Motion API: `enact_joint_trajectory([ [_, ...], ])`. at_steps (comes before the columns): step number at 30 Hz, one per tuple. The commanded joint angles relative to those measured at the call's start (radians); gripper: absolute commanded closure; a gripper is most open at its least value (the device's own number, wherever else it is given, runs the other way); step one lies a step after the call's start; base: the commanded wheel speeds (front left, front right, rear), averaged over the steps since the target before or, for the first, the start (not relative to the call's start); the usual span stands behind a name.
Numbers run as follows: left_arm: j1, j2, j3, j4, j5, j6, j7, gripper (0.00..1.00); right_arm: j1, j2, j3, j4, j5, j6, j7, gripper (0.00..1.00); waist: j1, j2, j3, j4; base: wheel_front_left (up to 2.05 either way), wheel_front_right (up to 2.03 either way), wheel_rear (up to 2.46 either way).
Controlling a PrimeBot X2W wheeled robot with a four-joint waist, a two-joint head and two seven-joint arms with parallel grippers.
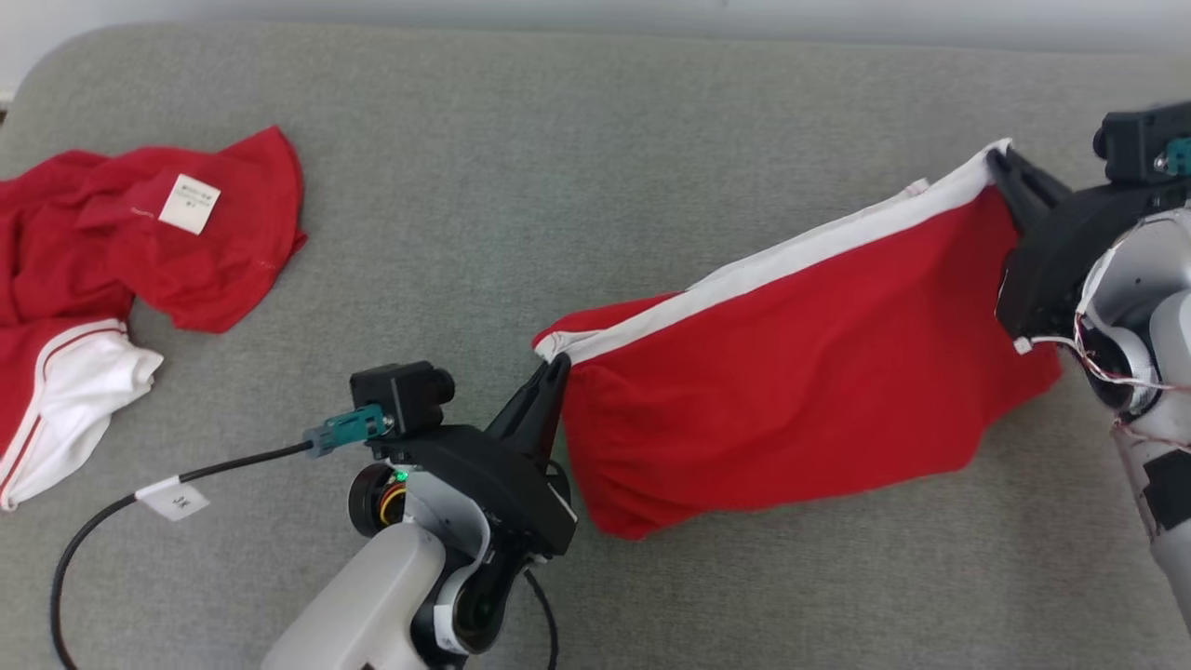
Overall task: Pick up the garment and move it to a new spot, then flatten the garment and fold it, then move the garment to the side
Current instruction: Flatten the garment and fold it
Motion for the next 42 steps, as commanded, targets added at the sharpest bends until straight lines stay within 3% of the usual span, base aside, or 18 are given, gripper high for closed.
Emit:
enact_joint_trajectory([
  [1, -0.018, -0.014, 0.002, 0.012, 0.01, -0.002, -0.013, 1.0, -0.027, -0.006, 0.018, 0.027, -0.021, -0.002, -0.025, 1.0, -0.0003, -0.0002, 0.04, 0.042, 0.0, 0.0, 0.0],
  [5, -0.041, -0.037, -0.016, 0.034, 0.024, -0.015, -0.019, 0.98, -0.078, 0.006, 0.042, 0.105, -0.039, -0.002, -0.059, 1.0, -0.0003, -0.0002, 0.06, 0.061, 0.0, 0.0, 0.0],
  [6, -0.046, -0.043, -0.018, 0.039, 0.027, -0.014, -0.024, 0.57, -0.093, 0.009, 0.045, 0.122, -0.043, -0.002, -0.065, 1.0, -0.0003, -0.0002, 0.066, 0.065, 0.0, 0.0, 0.0],
  [7, -0.051, -0.049, -0.014, 0.045, 0.026, -0.011, -0.03, 0.0, -0.108, 0.011, 0.048, 0.137, -0.047, -0.002, -0.075, 0.75, -0.0003, -0.0002, 0.07, 0.068, 0.0, 0.0, 0.0],
  [8, -0.055, -0.053, -0.012, 0.049, 0.028, -0.011, -0.037, 0.0, -0.118, 0.017, 0.046, 0.153, -0.044, -0.002, -0.082, 0.0, -0.0003, -0.0002, 0.073, 0.07, 0.0, 0.0, 0.0],
  [15, -0.064, -0.064, -0.01, 0.069, 0.051, -0.012, -0.095, 0.0, -0.16, 0.021, 0.061, 0.217, -0.038, -0.002, -0.114, 0.0, -0.0003, -0.0002, 0.062, 0.073, 0.0, 0.0, 0.0],
  [22, -0.024, -0.018, -0.012, 0.077, 0.13, 0.022, -0.19, 0.0, -0.151, 0.016, 0.044, 0.266, -0.006, -0.002, -0.024, 0.0, -0.0003, -0.0002, -0.008, 0.054, 0.0, 0.0, 0.0],
  [28, 0.073, 0.028, 0.005, 0.031, 0.192, 0.065, -0.235, 0.0, -0.081, 0.006, -0.043, 0.293, -0.037, -0.002, 0.14, 0.0, -0.0003, -0.0002, -0.079, 0.04, 0.0, 0.0, 0.0],
  [37, 0.228, 0.067, 0.087, -0.045, 0.255, 0.121, -0.246, 0.0, -0.002, 0.043, -0.161, 0.204, -0.124, -0.002, 0.104, 0.0, -0.0003, -0.0002, -0.14, 0.033, 0.0, 0.0, 0.0],
  [42, 0.308, 0.065, 0.174, -0.126, 0.374, 0.144, -0.245, 0.0, 0.036, 0.076, -0.214, 0.207, -0.14, -0.002, 0.183, 0.0, -0.0003, -0.0002, -0.162, 0.046, 0.0, 0.0, 0.0],
])
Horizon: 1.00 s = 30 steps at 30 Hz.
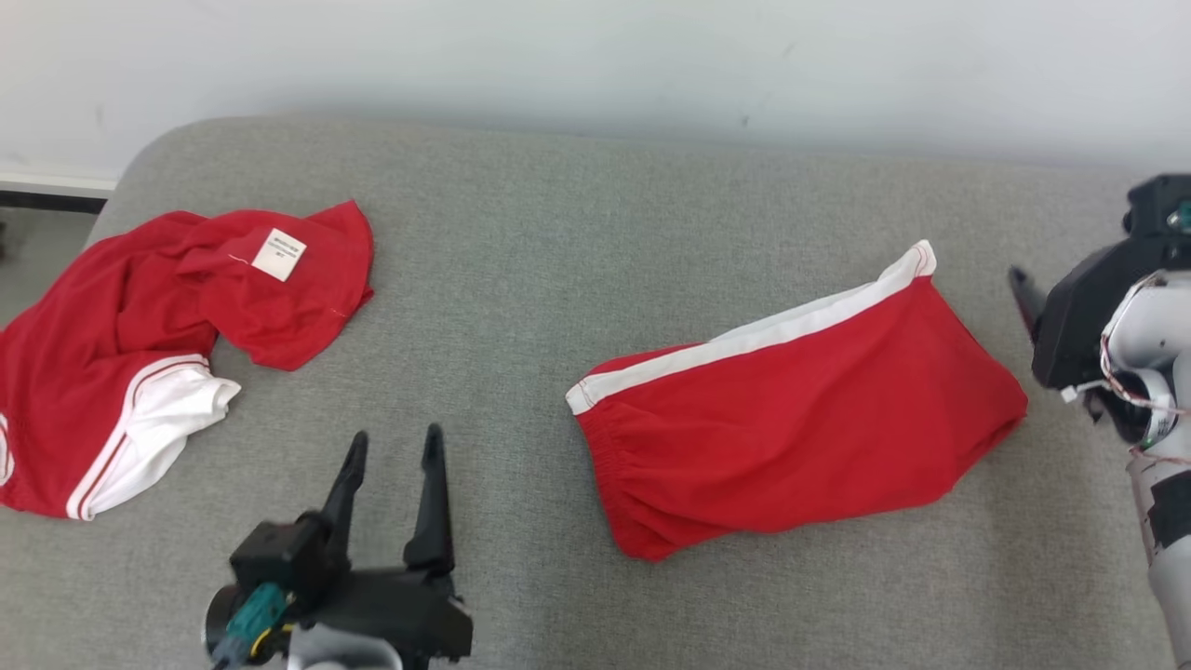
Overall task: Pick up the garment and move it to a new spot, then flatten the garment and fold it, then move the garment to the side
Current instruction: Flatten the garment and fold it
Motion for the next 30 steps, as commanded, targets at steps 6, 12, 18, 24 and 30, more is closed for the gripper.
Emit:
enact_joint_trajectory([
  [6, 0.109, 0.013, 0.088, -0.078, 0.178, 0.014, -0.003, 0.0, 0.044, 0.039, -0.076, -0.025, -0.029, -0.002, 0.138, 0.0, 0.0002, 0.0001, -0.025, 0.018, 0.0, 0.0, 0.0],
  [12, 0.158, -0.002, 0.136, -0.128, 0.274, -0.004, -0.003, 0.0, 0.059, 0.066, -0.123, -0.051, -0.037, -0.002, 0.24, 0.0, 0.0002, 0.0001, -0.005, 0.032, 0.0, 0.0, 0.0],
  [18, 0.187, -0.042, 0.173, -0.152, 0.351, -0.062, -0.003, 0.0, 0.07, 0.081, -0.191, -0.079, -0.069, -0.002, 0.273, 0.0, 0.0002, 0.0001, 0.053, 0.067, 0.0, 0.0, 0.0],
  [24, 0.187, -0.086, 0.204, -0.142, 0.397, -0.119, -0.003, 0.0, 0.051, 0.098, -0.247, -0.079, -0.111, -0.002, 0.257, 0.0, 0.0002, 0.0001, 0.11, 0.095, 0.0, 0.0, 0.0],
  [30, 0.168, -0.116, 0.218, -0.132, 0.445, -0.17, -0.003, 0.0, 0.043, 0.119, -0.272, -0.053, -0.149, -0.002, 0.263, 0.0, 0.0002, 0.0001, 0.15, 0.105, 0.0, 0.0, 0.0],
])
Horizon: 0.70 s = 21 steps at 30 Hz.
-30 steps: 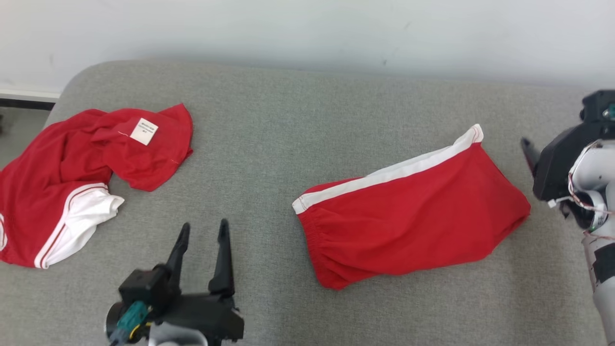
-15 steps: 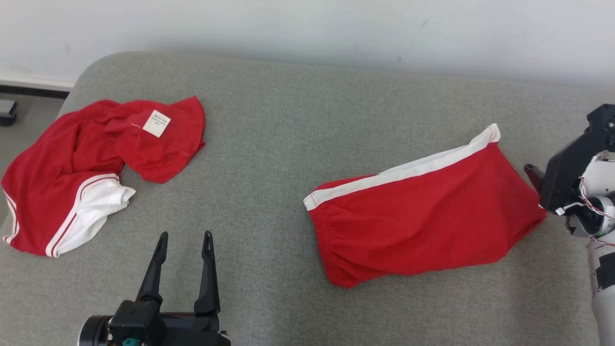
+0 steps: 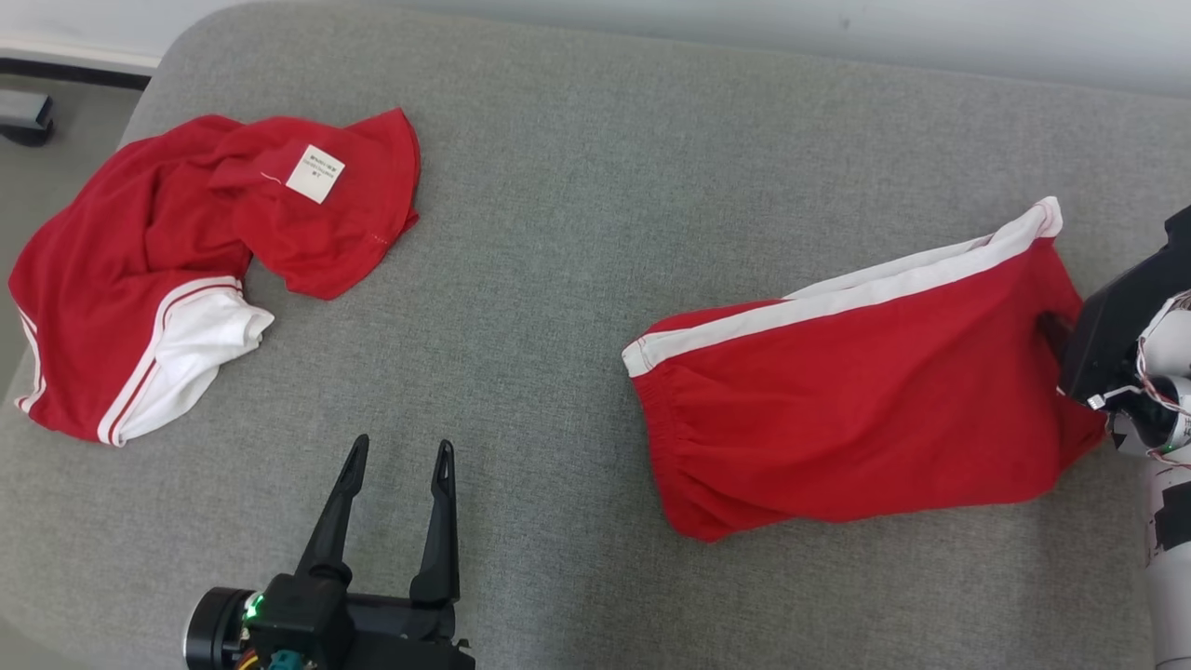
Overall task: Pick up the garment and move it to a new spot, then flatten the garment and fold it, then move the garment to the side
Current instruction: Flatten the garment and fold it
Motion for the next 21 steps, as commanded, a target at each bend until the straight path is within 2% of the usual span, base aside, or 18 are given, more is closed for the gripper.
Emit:
enact_joint_trajectory([
  [1, -0.007, -0.008, 0.006, 0.002, 0.01, -0.005, -0.003, 0.0, -0.002, 0.013, -0.001, 0.012, -0.008, -0.002, 0.003, 0.0, -0.0001, -0.0001, 0.023, 0.012, 0.0, 0.0, 0.0],
  [6, -0.013, -0.028, 0.024, 0.025, 0.038, -0.042, -0.003, 0.0, 0.023, 0.022, 0.012, 0.044, -0.007, -0.002, 0.001, 0.0, -0.0001, -0.0001, 0.027, 0.01, 0.0, 0.0, 0.0],
  [7, -0.013, -0.032, 0.028, 0.028, 0.039, -0.049, -0.003, 0.0, 0.027, 0.025, 0.011, 0.048, -0.005, -0.002, 0.008, 0.04, -0.0001, -0.0001, 0.027, 0.008, 0.0, 0.0, 0.0],
  [8, -0.013, -0.035, 0.031, 0.033, 0.04, -0.053, -0.003, 0.0, 0.03, 0.028, 0.014, 0.049, -0.004, -0.002, 0.009, 0.68, -0.0001, -0.0001, 0.027, 0.006, 0.0, 0.0, 0.0],
  [9, -0.014, -0.038, 0.034, 0.037, 0.044, -0.059, -0.003, 0.0, 0.032, 0.032, 0.017, 0.05, -0.001, -0.002, 0.01, 1.0, -0.0001, -0.0001, 0.027, 0.003, 0.0, 0.0, 0.0],
  [12, -0.016, -0.045, 0.041, 0.048, 0.052, -0.07, -0.003, 0.0, 0.04, 0.034, 0.017, 0.049, 0.006, -0.002, 0.01, 1.0, -0.0001, -0.0001, 0.023, -0.006, 0.0, 0.0, 0.0],
  [16, -0.003, -0.052, 0.053, 0.066, 0.051, -0.082, -0.003, 0.0, 0.062, 0.022, -0.032, 0.027, -0.035, -0.003, -0.025, 1.0, -0.0001, -0.0001, 0.007, -0.026, 0.0, 0.0, 0.0],
  [21, 0.014, -0.058, 0.062, 0.087, 0.053, -0.096, -0.003, 0.0, 0.105, 0.037, -0.107, -0.021, -0.092, -0.003, -0.059, 1.0, -0.0001, -0.0001, -0.027, -0.063, 0.0, 0.0, 0.0],
])
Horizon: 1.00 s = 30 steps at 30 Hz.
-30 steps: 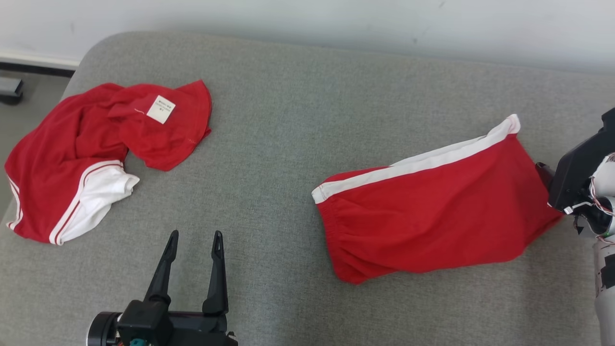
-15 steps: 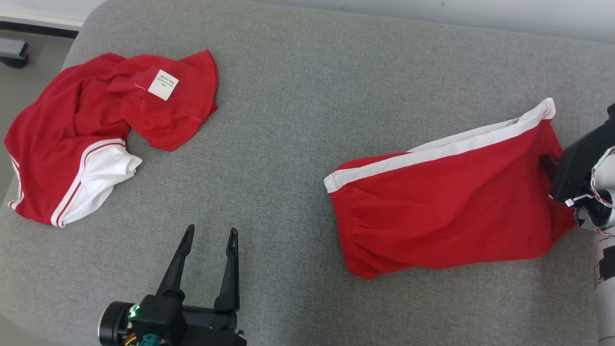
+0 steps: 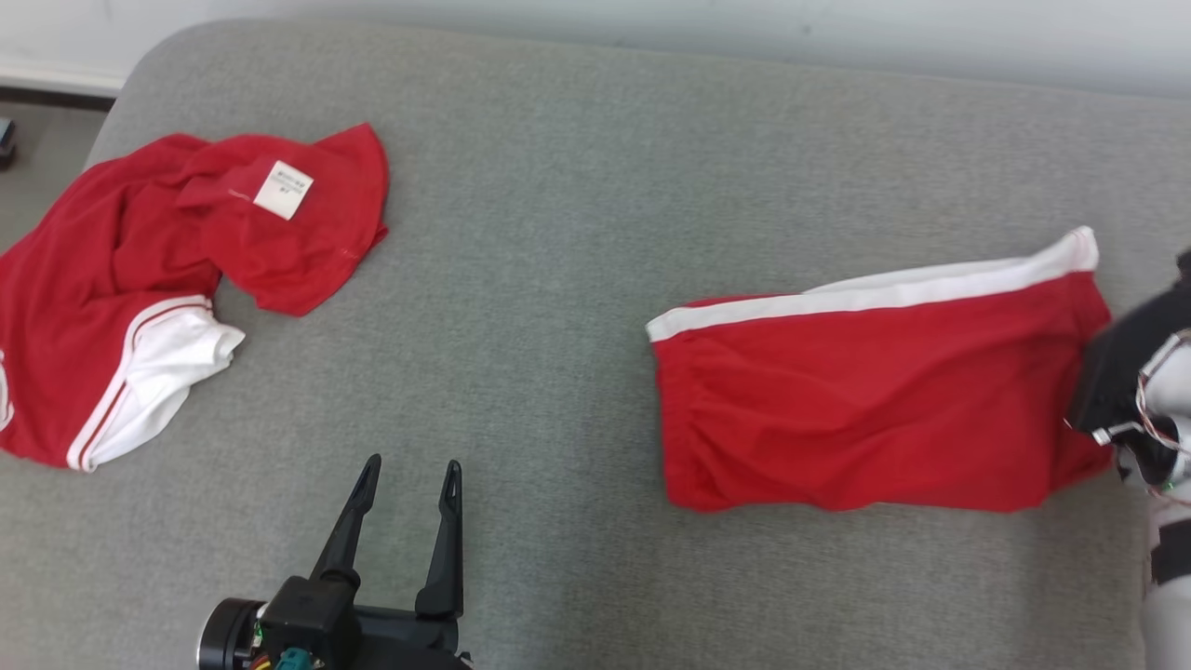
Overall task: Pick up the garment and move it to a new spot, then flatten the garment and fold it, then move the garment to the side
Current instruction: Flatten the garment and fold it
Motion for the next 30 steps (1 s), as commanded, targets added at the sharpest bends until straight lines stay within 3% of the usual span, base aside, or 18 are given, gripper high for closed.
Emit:
enact_joint_trajectory([
  [1, 0.013, -0.003, 0.005, 0.006, 0.011, -0.004, -0.003, 0.0, 0.041, 0.008, -0.024, -0.006, -0.025, -0.004, -0.007, 1.0, 0.0, -0.0001, -0.027, -0.03, 0.0, 0.0, 0.0],
  [14, 0.033, -0.015, 0.01, 0.026, 0.017, -0.016, -0.004, 0.0, 0.113, 0.026, -0.108, -0.125, -0.108, -0.004, -0.112, 1.0, 0.0, -0.0001, -0.074, -0.098, 0.0, 0.0, 0.0],
  [19, 0.037, -0.019, 0.009, 0.036, 0.015, -0.019, -0.004, 0.0, 0.128, 0.04, -0.054, -0.164, -0.089, -0.004, -0.12, 1.0, 0.0, -0.0001, -0.1, -0.111, 0.0, 0.0, 0.0],
  [30, 0.04, -0.027, 0.014, 0.054, -0.004, -0.022, -0.004, 0.0, 0.172, 0.099, 0.165, -0.338, 0.055, -0.004, -0.041, 1.0, 0.0, -0.0001, -0.124, -0.118, 0.0, 0.0, 0.0],
])
